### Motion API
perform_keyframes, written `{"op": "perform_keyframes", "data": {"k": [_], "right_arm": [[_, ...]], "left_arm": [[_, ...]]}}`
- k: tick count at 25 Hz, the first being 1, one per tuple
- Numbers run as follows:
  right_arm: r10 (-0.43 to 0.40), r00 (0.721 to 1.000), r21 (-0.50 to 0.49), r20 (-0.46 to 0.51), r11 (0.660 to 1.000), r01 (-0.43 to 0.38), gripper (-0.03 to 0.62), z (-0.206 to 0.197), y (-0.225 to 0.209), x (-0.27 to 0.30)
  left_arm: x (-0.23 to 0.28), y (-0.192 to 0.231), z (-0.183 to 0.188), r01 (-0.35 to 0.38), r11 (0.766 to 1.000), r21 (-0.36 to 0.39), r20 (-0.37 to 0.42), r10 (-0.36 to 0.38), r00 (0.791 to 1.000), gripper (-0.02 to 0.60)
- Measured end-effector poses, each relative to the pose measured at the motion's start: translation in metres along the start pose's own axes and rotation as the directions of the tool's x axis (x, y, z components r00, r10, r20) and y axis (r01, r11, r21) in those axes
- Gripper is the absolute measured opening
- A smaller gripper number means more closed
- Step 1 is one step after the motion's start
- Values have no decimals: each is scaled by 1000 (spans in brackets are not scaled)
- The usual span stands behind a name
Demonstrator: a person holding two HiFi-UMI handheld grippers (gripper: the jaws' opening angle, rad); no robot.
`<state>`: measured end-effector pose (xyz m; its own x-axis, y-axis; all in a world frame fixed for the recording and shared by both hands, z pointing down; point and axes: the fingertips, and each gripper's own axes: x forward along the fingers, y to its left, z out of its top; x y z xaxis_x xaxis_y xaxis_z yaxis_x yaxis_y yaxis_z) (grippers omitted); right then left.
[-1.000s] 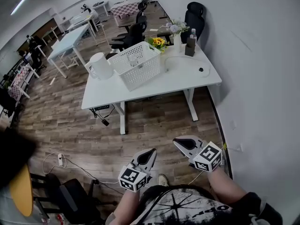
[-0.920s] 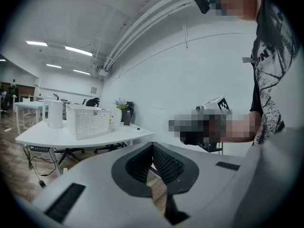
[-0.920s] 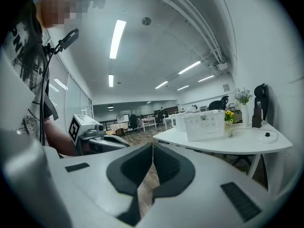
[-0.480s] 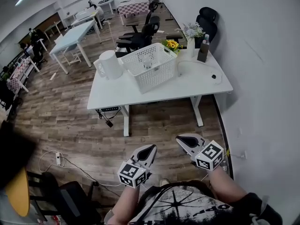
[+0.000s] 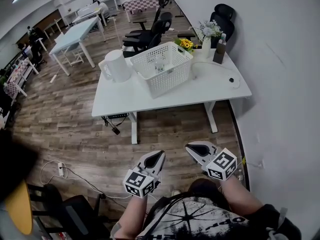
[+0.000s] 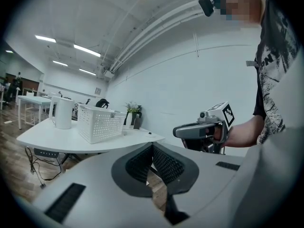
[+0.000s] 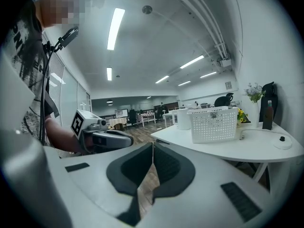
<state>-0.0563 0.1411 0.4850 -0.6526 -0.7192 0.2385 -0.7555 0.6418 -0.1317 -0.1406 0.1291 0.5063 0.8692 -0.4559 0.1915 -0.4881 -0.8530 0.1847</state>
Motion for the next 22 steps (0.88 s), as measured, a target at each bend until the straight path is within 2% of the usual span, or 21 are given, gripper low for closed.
{"op": "perform_keyframes", "data": {"k": [6,12,22], "right_arm": [[11,1000,11,-16,1000,-11,23,7,-12,18],[49,998,7,-29,999,-49,23,12,-31,39],[96,995,-30,-9,995,-96,23,38,-102,70]], "left_arm": [[10,23,18,-2,1000,-5,13,3,1000,10],[25,49,26,-41,999,-12,20,41,999,10],[76,87,41,-102,995,-12,10,102,995,9]]}}
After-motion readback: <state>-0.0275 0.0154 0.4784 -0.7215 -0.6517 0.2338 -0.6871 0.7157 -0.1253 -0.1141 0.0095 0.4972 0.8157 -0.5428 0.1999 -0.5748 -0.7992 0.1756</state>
